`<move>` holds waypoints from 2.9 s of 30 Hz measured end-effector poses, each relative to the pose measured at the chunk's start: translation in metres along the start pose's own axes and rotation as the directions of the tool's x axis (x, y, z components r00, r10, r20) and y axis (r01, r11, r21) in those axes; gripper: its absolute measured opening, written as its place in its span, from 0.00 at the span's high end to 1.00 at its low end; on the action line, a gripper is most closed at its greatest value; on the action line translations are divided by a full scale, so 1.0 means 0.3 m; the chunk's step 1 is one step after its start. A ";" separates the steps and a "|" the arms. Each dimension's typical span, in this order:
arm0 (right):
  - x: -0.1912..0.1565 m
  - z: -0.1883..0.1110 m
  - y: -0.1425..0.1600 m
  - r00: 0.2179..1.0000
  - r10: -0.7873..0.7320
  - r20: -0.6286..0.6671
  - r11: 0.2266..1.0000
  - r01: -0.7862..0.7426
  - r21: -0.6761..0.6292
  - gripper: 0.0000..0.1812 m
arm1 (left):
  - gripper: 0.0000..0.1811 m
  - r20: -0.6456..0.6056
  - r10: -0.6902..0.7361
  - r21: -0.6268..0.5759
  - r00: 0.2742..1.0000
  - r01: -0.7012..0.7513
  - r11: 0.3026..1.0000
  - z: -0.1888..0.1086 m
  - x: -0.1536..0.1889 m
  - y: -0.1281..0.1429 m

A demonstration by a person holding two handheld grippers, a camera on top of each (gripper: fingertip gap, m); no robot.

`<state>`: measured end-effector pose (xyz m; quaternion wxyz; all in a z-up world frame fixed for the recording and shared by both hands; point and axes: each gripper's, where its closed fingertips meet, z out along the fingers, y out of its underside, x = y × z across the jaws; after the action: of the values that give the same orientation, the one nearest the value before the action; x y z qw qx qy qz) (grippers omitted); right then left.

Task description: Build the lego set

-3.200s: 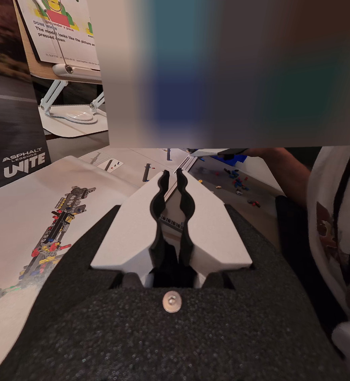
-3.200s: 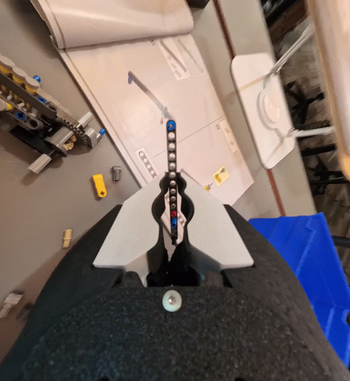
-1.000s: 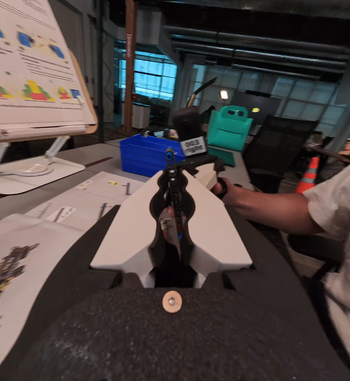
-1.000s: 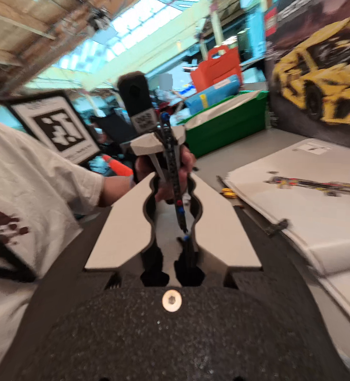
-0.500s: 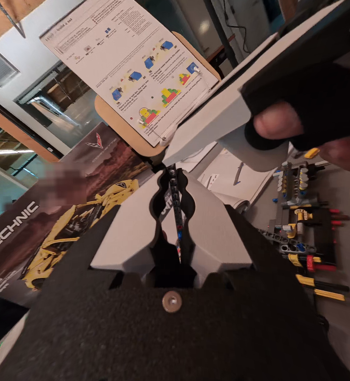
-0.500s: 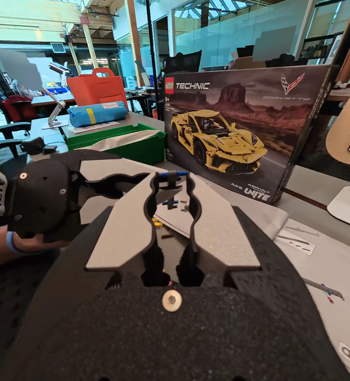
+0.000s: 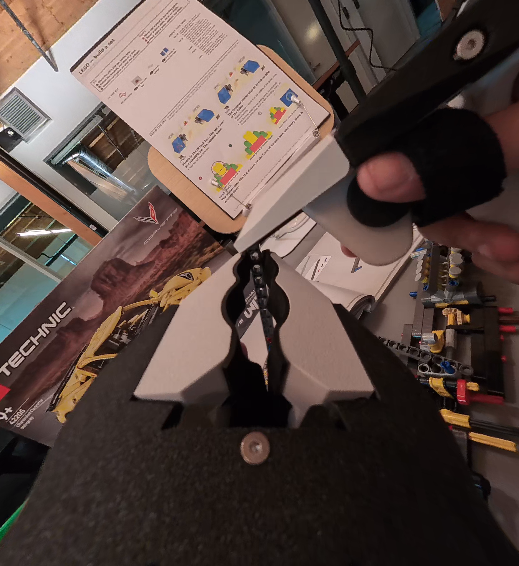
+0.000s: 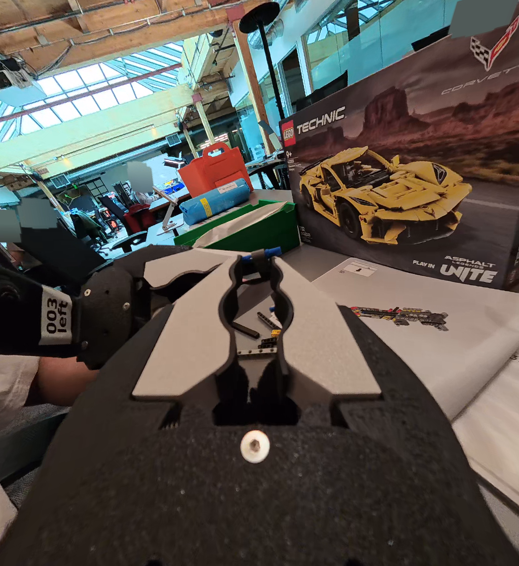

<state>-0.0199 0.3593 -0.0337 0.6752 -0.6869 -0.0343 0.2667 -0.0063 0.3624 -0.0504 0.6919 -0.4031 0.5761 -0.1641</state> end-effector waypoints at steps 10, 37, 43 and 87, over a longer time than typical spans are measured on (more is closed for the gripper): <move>-0.007 -0.011 -0.003 0.989 -0.142 -0.040 0.990 0.142 -0.002 0.93 | 0.96 0.010 0.036 0.019 0.999 -0.037 0.999 -0.010 0.006 -0.014; -0.053 -0.175 -0.030 0.918 -0.154 0.365 0.983 0.180 -0.038 0.81 | 0.97 -0.355 -0.202 0.427 0.913 0.350 0.833 -0.112 0.016 -0.191; -0.101 -0.167 0.066 0.868 -0.249 0.430 0.940 0.324 -0.109 0.80 | 0.96 -0.623 -0.297 0.386 0.723 0.615 0.687 -0.174 0.043 -0.249; 0.712 -0.627 0.175 0.402 -0.905 -0.143 0.341 0.481 -0.808 0.96 | 0.83 -0.510 -0.764 -0.358 0.395 0.710 0.606 0.050 0.098 0.118</move>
<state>0.2241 0.2706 -0.1619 0.4055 -0.8237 -0.2275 -0.3246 0.0076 0.3696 -0.0962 0.2994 -0.5658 0.5358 -0.5507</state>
